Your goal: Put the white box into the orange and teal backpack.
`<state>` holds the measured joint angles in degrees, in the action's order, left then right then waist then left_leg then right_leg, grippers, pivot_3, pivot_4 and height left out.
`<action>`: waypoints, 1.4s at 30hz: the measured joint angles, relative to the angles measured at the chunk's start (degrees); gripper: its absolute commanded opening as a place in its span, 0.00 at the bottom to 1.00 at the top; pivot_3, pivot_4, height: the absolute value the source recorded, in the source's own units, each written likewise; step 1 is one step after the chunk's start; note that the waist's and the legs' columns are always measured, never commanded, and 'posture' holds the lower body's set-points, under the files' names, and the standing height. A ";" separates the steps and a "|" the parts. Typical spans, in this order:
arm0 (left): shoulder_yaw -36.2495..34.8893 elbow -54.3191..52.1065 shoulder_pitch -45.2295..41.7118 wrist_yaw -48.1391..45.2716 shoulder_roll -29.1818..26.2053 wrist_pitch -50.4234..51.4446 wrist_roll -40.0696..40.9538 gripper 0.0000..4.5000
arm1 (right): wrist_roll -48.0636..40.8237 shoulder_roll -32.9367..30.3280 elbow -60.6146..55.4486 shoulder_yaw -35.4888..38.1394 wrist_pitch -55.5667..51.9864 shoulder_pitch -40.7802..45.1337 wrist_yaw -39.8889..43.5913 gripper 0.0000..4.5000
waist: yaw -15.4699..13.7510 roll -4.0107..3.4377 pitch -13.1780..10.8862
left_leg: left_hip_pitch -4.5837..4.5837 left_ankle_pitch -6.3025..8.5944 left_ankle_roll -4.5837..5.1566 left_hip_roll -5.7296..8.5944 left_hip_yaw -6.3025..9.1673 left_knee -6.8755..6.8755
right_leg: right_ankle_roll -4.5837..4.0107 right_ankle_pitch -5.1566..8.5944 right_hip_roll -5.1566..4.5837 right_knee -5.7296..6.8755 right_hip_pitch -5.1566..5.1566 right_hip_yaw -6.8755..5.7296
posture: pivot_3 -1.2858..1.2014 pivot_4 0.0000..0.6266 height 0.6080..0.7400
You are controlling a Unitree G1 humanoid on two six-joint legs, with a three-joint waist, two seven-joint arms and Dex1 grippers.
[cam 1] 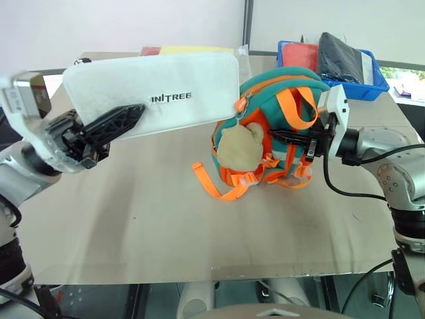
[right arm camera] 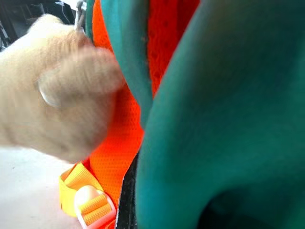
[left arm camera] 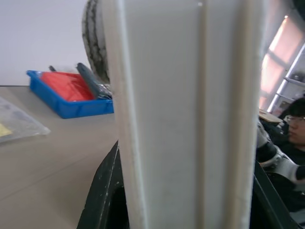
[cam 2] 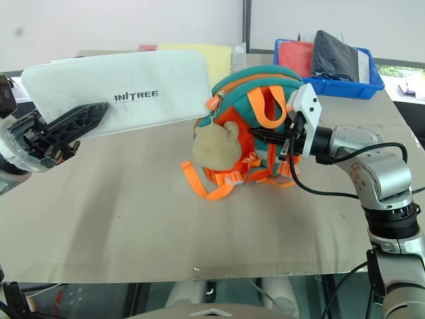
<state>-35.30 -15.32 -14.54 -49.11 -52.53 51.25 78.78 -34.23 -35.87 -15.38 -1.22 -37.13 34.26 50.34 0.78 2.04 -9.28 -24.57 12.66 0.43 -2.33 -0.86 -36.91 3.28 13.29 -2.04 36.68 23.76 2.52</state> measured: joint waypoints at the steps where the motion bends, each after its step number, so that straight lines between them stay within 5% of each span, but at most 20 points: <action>1: 0.03 -0.32 1.11 -1.54 -0.03 -0.81 -1.57 0.24 | 0.00 -0.01 0.36 0.01 0.21 -0.01 0.44 0.00 | 0.00 0.00 0.00 | 0.02 0.00 0.00 0.00 -0.01 0.00 | 0.00 0.00 0.00 0.00 -0.01 0.01 | 0.52 0.24 1.00; 12: 2.37 -1.28 1.85 -4.86 2.70 -8.38 -12.13 0.24 | -5.09 -5.02 -1.88 2.08 0.08 -4.14 9.11 0.00 | -0.33 0.01 0.00 | -0.02 0.00 0.00 -0.01 0.00 -0.15 | -0.06 0.03 0.00 0.03 -0.04 -0.01 | 0.52 0.24 1.00; 21: 5.64 -2.09 3.13 -10.10 2.72 -14.10 -19.60 0.24 | -6.34 -5.27 -2.18 2.18 -0.94 -2.79 8.03 0.00 | -0.19 0.01 0.00 | -0.01 0.00 0.00 -0.02 -0.04 -0.22 | -0.06 0.03 0.01 0.04 -0.05 0.03 | 0.52 0.24 1.00; 29: 23.53 -6.40 -2.18 -4.51 6.64 -24.22 -39.55 0.24 | -12.00 -3.02 -5.33 2.33 -5.23 0.02 5.86 0.00 | -1.09 0.02 0.00 | -0.04 0.00 0.01 0.00 0.00 -0.25 | 0.02 -0.02 0.03 0.05 -0.08 0.02 | 0.52 0.24 1.00; 36: 40.39 1.62 -21.84 0.26 17.39 -22.65 -51.55 0.24 | -13.49 2.67 -6.12 2.65 -4.95 0.56 1.93 0.00 | -1.82 0.04 -0.01 | -0.17 0.00 0.02 0.01 0.17 -0.44 | 0.05 -0.03 0.12 0.10 -0.12 -0.09 | 0.52 0.24 1.00; 42: 42.75 5.96 -23.88 -0.46 20.21 -21.72 -53.62 0.86 | -8.95 2.75 -6.11 1.94 -3.28 -0.78 -0.97 0.00 | -0.09 0.03 -0.01 | -0.11 0.00 0.02 -0.02 0.09 -0.30 | 0.05 -0.02 0.11 0.11 -0.04 0.03 | 0.52 0.24 1.00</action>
<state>7.46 -9.36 -38.42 -49.57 -32.32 29.52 25.15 -43.18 -33.12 -21.48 0.73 -40.41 33.48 49.37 0.70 2.07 -9.30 -24.68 12.66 0.44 -2.36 -0.78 -37.21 3.33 13.27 -1.92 36.79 23.72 2.55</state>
